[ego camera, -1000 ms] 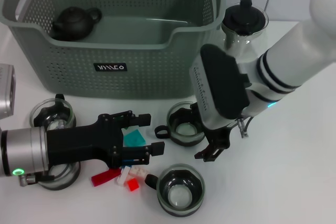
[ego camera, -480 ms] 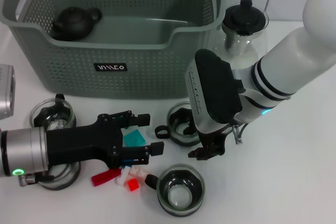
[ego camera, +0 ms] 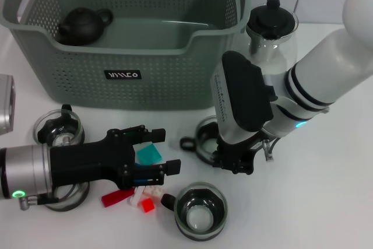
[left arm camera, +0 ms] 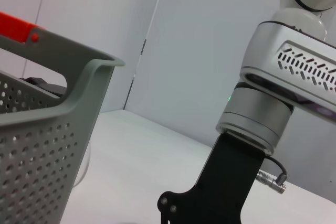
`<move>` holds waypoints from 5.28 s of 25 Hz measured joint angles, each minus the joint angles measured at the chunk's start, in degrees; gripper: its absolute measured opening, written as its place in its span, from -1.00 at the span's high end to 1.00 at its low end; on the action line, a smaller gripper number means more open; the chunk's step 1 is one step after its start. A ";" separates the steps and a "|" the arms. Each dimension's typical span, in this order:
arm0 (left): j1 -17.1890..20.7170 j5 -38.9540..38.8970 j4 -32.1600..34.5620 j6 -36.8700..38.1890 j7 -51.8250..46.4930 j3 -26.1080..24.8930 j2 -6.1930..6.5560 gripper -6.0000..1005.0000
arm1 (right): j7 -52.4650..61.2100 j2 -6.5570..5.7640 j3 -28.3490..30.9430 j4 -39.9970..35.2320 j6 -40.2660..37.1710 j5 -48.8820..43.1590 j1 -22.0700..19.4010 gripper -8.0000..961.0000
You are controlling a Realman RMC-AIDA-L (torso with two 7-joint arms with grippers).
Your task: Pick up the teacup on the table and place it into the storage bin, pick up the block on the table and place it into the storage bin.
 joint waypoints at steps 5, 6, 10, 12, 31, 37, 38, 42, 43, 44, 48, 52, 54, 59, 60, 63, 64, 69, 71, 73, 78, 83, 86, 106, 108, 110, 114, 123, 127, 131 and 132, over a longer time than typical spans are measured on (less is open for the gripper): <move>0.22 0.00 0.00 0.11 -0.23 0.00 0.00 -0.65 | 0.22 -0.16 3.94 -1.76 -3.27 0.00 -1.35 0.73; 0.22 0.00 0.00 0.11 -0.23 0.00 -0.02 -0.65 | 0.21 -0.19 4.82 -2.97 -3.98 0.00 -2.28 0.75; 0.22 0.00 0.00 0.10 -0.08 0.00 -0.09 -0.65 | 0.22 -0.36 9.43 -8.65 -8.00 -0.25 -6.08 0.84; 0.22 0.05 0.08 -0.17 0.00 0.00 -0.09 -0.65 | 0.23 -0.43 13.03 -11.65 -12.18 -0.09 -7.45 0.86; -0.13 0.23 0.35 -0.73 0.33 0.06 0.14 -0.65 | 12.49 -2.31 38.57 -18.81 -10.37 17.40 5.38 0.76; -0.22 0.09 0.22 -0.64 0.33 0.18 0.16 -0.65 | 11.85 -3.84 38.29 7.23 8.25 2.96 20.71 0.73; -0.24 0.08 0.22 -0.63 0.33 0.15 0.15 -0.65 | 11.03 -3.60 38.24 9.81 10.96 1.49 21.92 0.72; -0.32 -0.01 0.27 -0.54 0.33 0.10 0.09 -0.65 | 7.10 -2.05 37.72 16.32 18.58 -0.16 24.06 0.70; -0.32 -0.01 0.29 -0.53 0.33 0.09 0.09 -0.65 | 6.14 -1.70 37.46 17.72 20.21 -0.18 24.36 0.70; -0.32 -0.01 0.29 -0.53 0.33 0.09 0.09 -0.65 | 5.29 -1.31 37.06 19.03 21.89 -0.18 24.58 0.69; -0.41 -0.01 0.28 -0.51 0.33 0.08 0.06 -0.65 | 2.17 -0.21 35.39 23.74 27.75 0.48 24.87 0.67; -0.41 -0.01 0.28 -0.51 0.33 0.08 -0.01 -0.65 | -0.72 -0.02 35.09 27.70 30.63 2.40 24.76 0.65; -0.40 -0.01 0.28 -0.51 0.33 0.08 -0.01 -0.65 | -1.06 -0.03 35.03 28.30 31.07 2.78 24.37 0.64; -0.49 -0.01 0.29 -0.51 0.32 0.09 0.00 -0.65 | -0.97 -0.04 34.50 28.98 31.12 2.95 23.59 0.62; -0.50 0.00 0.30 -0.51 0.32 0.09 0.00 -0.65 | -0.98 -0.05 34.49 29.35 31.16 2.95 23.55 0.61; -0.61 0.00 0.34 -0.51 0.32 0.09 0.00 -0.65 | -1.04 -0.05 34.43 29.82 31.20 2.95 23.25 0.59; -0.63 0.00 0.34 -0.51 0.32 0.09 0.00 -0.65 | -1.05 -0.05 34.38 29.85 31.20 2.95 23.09 0.59; -0.84 0.00 0.32 -0.52 0.32 0.09 0.00 -0.65 | -0.45 -0.01 34.32 29.67 30.54 2.96 22.38 0.56; -0.91 0.00 0.24 -0.52 0.33 0.09 0.00 -0.65 | -0.37 -0.01 34.33 29.31 29.85 2.98 22.11 0.55; -0.93 0.00 0.21 -0.52 0.32 0.11 0.00 -0.65 | -0.33 -0.05 34.43 29.22 29.14 2.99 21.97 0.54; -0.93 0.00 0.15 -0.52 0.32 0.18 0.00 -0.65 | 0.03 -0.16 34.43 28.96 28.72 2.99 21.62 0.52; -0.93 0.00 0.09 -0.52 0.32 0.27 0.00 -0.65 | 0.40 -0.13 34.41 27.03 27.76 2.99 20.69 0.29; -0.93 0.00 0.08 -0.43 0.33 0.20 0.00 -0.65 | 1.38 0.03 34.42 22.37 25.07 3.12 18.78 -0.02; -0.64 0.00 0.27 0.02 0.25 0.05 0.26 -0.65 | -4.09 -0.58 34.66 -17.36 -12.25 30.82 -9.10 -0.63; -0.58 0.00 0.27 0.02 0.21 0.01 0.26 -0.65 | -5.58 -0.68 35.18 -17.51 -15.90 30.92 -10.52 -0.74; -0.54 0.00 0.27 0.04 0.18 0.00 0.27 -0.65 | -7.79 -0.73 35.61 -17.19 -20.15 30.92 -11.88 -0.85; -0.50 0.00 0.29 0.07 0.20 0.00 0.34 -0.65 | -11.57 -1.04 35.81 -16.54 -28.68 29.94 -14.02 -0.89; -0.69 0.37 0.43 -0.38 0.29 -0.01 0.44 -0.65 | -15.10 -1.73 35.06 -15.24 -41.91 23.43 -15.88 -0.87; -0.73 0.41 0.44 -0.47 0.26 0.00 0.50 -0.65 | -15.38 -1.11 31.92 -14.74 -41.74 17.38 -14.97 -0.87; -0.53 0.44 0.71 -0.67 0.31 0.00 0.58 -0.65 | -15.32 -0.33 26.99 -13.36 -40.00 12.66 -12.78 -0.87; -0.51 0.46 0.85 -0.70 0.31 0.00 0.61 -0.65 | -15.21 -0.31 25.73 -12.85 -39.26 12.44 -12.21 -0.87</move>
